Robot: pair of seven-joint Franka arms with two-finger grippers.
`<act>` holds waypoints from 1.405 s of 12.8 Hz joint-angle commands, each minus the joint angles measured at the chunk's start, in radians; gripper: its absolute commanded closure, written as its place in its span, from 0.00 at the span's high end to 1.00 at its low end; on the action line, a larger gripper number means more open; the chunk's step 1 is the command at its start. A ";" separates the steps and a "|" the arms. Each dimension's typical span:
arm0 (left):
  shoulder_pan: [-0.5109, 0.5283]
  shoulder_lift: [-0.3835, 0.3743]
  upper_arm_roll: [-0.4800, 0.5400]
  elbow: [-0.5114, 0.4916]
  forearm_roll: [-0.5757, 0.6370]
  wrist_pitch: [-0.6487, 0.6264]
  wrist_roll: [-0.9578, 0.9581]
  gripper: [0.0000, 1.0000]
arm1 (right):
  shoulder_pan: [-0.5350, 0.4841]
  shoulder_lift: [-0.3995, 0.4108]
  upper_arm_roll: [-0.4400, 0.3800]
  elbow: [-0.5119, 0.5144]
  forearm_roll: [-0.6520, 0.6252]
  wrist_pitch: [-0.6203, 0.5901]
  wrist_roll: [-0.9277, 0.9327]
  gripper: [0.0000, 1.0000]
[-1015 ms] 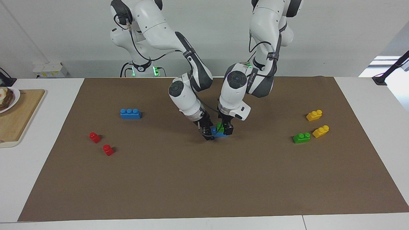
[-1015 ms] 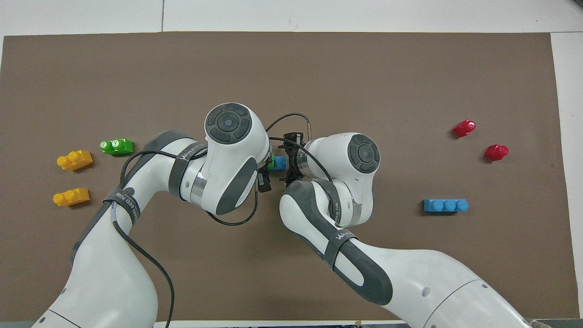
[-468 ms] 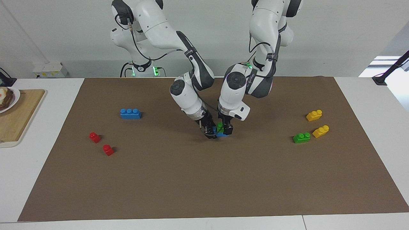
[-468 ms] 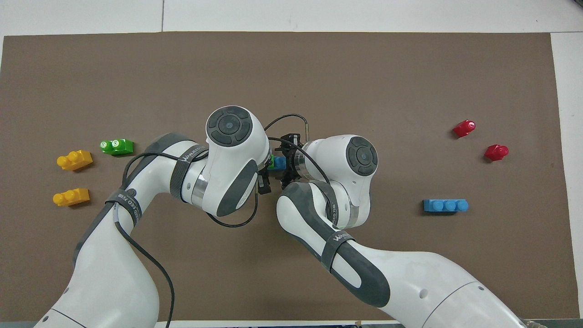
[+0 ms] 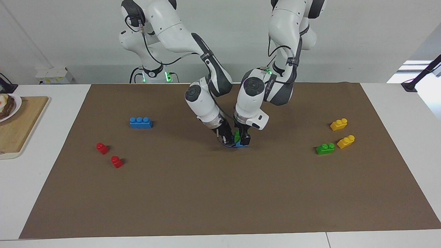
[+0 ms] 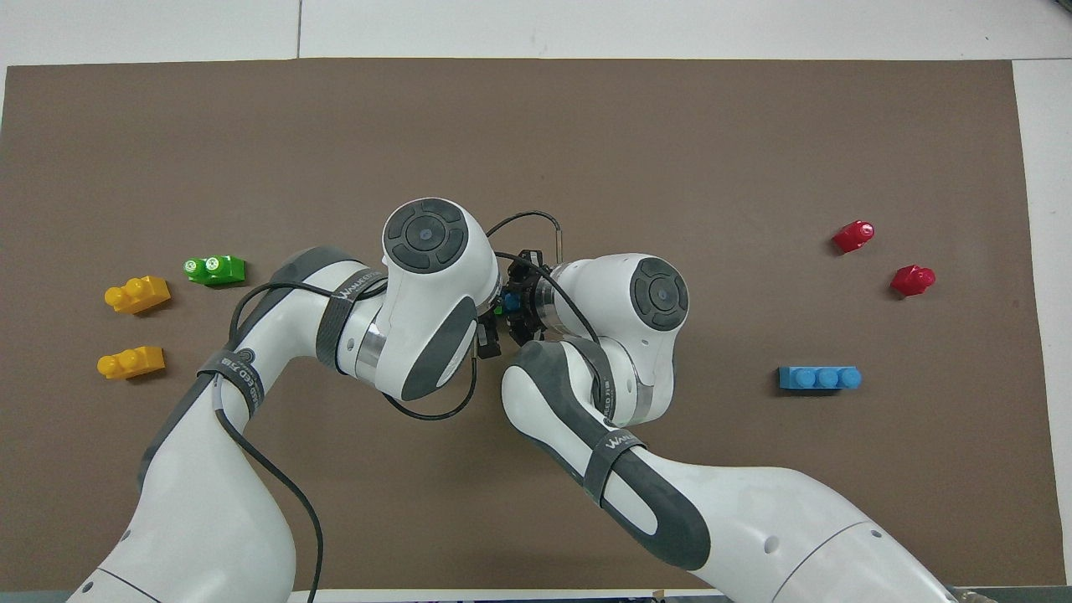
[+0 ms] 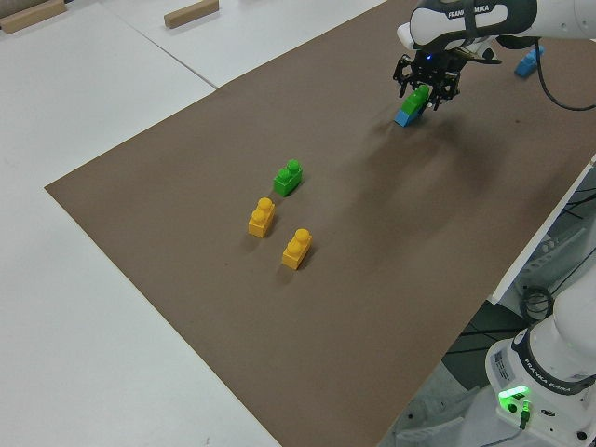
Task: Remove green block with left arm and hold with right
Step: 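Pull the green piece away with the left gripper while the right gripper holds blue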
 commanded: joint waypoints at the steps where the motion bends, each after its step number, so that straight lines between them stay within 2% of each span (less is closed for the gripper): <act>1: -0.016 -0.023 0.013 -0.032 0.006 0.022 0.000 0.61 | 0.010 0.022 0.000 -0.001 0.026 0.055 -0.004 0.00; 2: -0.016 -0.023 0.013 -0.032 0.006 0.022 0.001 0.38 | 0.010 0.022 0.000 -0.001 0.026 0.057 -0.004 0.00; 3: -0.016 -0.023 0.013 -0.032 0.006 0.020 0.003 0.21 | 0.010 0.024 0.000 0.000 0.026 0.055 -0.002 0.00; 5: -0.014 -0.023 0.013 -0.020 0.006 -0.006 0.030 0.00 | 0.009 0.024 0.000 -0.001 0.026 0.055 -0.004 0.00; 7: -0.004 -0.040 0.012 -0.011 0.006 -0.040 0.073 0.00 | 0.009 0.024 -0.001 0.000 0.027 0.054 -0.004 0.00; 11: 0.059 -0.144 0.012 -0.014 0.001 -0.141 0.220 0.00 | 0.009 0.024 -0.001 0.000 0.026 0.055 -0.005 0.00; 13: 0.094 -0.190 0.013 -0.022 0.000 -0.225 0.355 0.00 | 0.004 0.022 -0.001 0.008 0.026 0.042 -0.007 0.00; 16: 0.180 -0.274 0.012 -0.040 -0.002 -0.351 0.621 0.00 | -0.014 0.001 -0.013 0.074 0.006 -0.053 -0.008 0.00; 18: 0.246 -0.297 0.013 -0.058 -0.002 -0.383 0.857 0.00 | -0.091 -0.039 -0.017 0.104 -0.017 -0.134 -0.019 0.00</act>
